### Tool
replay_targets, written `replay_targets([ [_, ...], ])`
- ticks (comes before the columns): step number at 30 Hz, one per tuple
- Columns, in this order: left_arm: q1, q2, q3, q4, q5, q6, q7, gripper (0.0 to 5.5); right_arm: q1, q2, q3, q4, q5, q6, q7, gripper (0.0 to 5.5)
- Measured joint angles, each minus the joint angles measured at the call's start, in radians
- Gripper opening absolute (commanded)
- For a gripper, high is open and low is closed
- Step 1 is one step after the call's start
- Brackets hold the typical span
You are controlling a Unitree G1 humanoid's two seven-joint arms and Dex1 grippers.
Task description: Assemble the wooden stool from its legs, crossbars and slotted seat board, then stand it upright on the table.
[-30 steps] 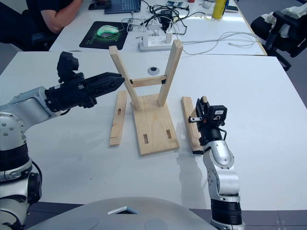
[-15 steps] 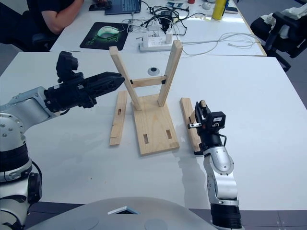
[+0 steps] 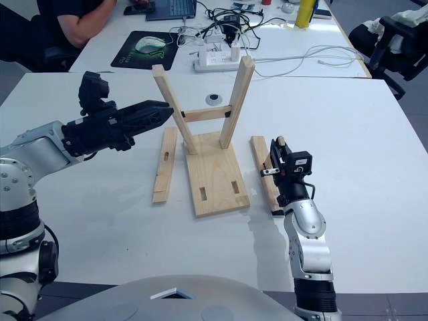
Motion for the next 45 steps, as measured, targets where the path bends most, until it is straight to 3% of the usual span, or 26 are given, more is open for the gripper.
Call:
replay_targets([
  [16,-0.001,0.000,-0.013,0.034,0.046,0.000,-0.053,1.70,0.006,0.026,0.002,-0.017,0.013,0.060,0.019,3.16],
  [25,0.061,-0.024,0.015,-0.008,0.048,-0.024,-0.019,1.70,-0.197,-0.067,-0.089,-0.214,0.138,0.308,0.022,3.21],
  [30,0.130,-0.044,0.041,-0.070,0.047,-0.051,0.023,1.70,-0.457,-0.104,-0.155,-0.318,0.296,0.519,-0.034,2.57],
  [34,0.161,-0.071,0.049,-0.101,0.057,-0.087,0.059,1.70,-0.614,-0.107,-0.186,-0.257,0.367,0.605,-0.061,1.95],
  [45,0.179,-0.090,0.046,-0.130,0.070,-0.131,0.106,1.70,-0.550,-0.140,-0.154,-0.127,0.318,0.619,-0.003,0.17],
])
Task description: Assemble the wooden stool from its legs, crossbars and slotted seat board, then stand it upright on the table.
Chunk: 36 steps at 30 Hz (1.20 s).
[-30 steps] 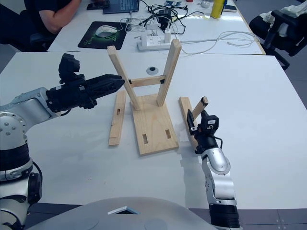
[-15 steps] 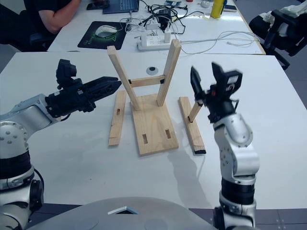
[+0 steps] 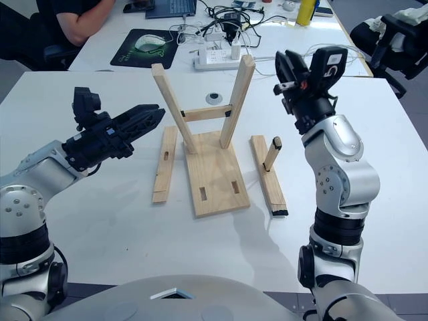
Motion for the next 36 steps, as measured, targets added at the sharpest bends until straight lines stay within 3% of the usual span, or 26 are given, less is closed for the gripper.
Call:
replay_targets([
  [10,0.022,0.001,-0.014,-0.004,0.005,-0.011,0.001,1.70,0.103,0.002,0.039,0.010,-0.041,-0.023,0.035,0.01],
  [22,-0.003,0.005,-0.019,0.016,0.007,-0.011,-0.019,1.70,0.057,0.016,0.061,-0.092,-0.088,-0.119,0.029,0.01],
  [27,-0.014,0.008,-0.021,0.023,0.006,-0.007,-0.021,1.70,0.172,-0.009,0.120,-0.020,-0.180,-0.064,0.024,0.01],
  [36,-0.019,0.017,-0.026,0.035,0.006,0.003,-0.031,1.70,0.090,0.058,0.015,0.018,-0.072,-0.024,0.006,0.01],
])
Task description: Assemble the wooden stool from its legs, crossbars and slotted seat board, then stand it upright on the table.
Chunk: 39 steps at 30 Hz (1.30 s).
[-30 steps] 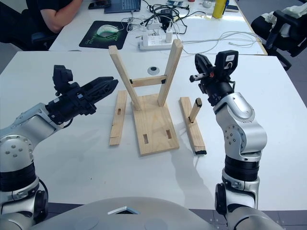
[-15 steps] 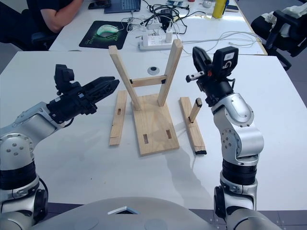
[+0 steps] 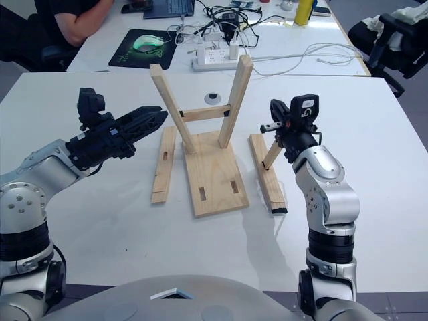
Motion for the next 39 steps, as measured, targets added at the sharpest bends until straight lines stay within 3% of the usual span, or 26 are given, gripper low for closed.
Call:
replay_targets([
  [4,0.005,-0.001,0.002,-0.003,0.000,-0.001,0.002,1.70,-0.143,0.000,-0.056,-0.005,0.036,-0.050,0.000,0.01],
  [10,0.010,-0.005,0.009,-0.008,0.000,-0.010,0.009,1.70,-0.223,-0.030,-0.045,-0.047,0.007,-0.085,-0.002,0.01],
  [18,0.000,0.005,0.007,0.010,0.000,-0.005,-0.006,1.70,0.091,-0.049,0.072,-0.025,-0.090,-0.023,0.002,0.01],
  [24,-0.012,0.007,0.005,0.025,0.004,-0.001,-0.020,1.70,0.029,0.026,0.060,-0.018,-0.042,-0.060,0.002,0.01],
  [32,-0.013,0.006,0.000,0.028,0.011,-0.001,-0.024,1.70,-0.210,0.014,-0.023,-0.097,-0.024,-0.107,-0.036,0.01],
  [39,-0.024,0.006,-0.001,0.028,0.011,0.000,-0.027,1.70,-0.094,0.016,0.011,-0.119,-0.049,-0.125,-0.031,0.01],
])
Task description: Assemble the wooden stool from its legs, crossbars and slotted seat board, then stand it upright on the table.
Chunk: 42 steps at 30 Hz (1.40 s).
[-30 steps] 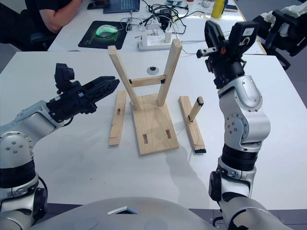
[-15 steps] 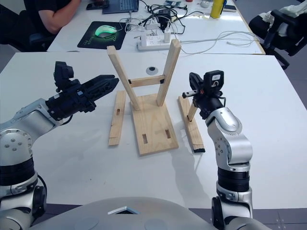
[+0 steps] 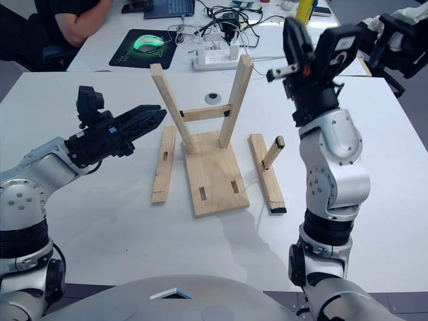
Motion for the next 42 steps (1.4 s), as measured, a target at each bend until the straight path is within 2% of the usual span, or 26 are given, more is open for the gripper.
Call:
replay_targets([
  [3,-0.007,0.001,-0.001,0.002,0.000,0.004,-0.007,1.70,0.051,0.002,0.003,-0.005,-0.015,-0.001,-0.003,0.01],
  [42,-0.008,0.016,0.003,0.003,-0.014,0.049,-0.016,1.70,0.079,0.005,0.000,-0.038,-0.029,-0.019,-0.016,0.01],
])
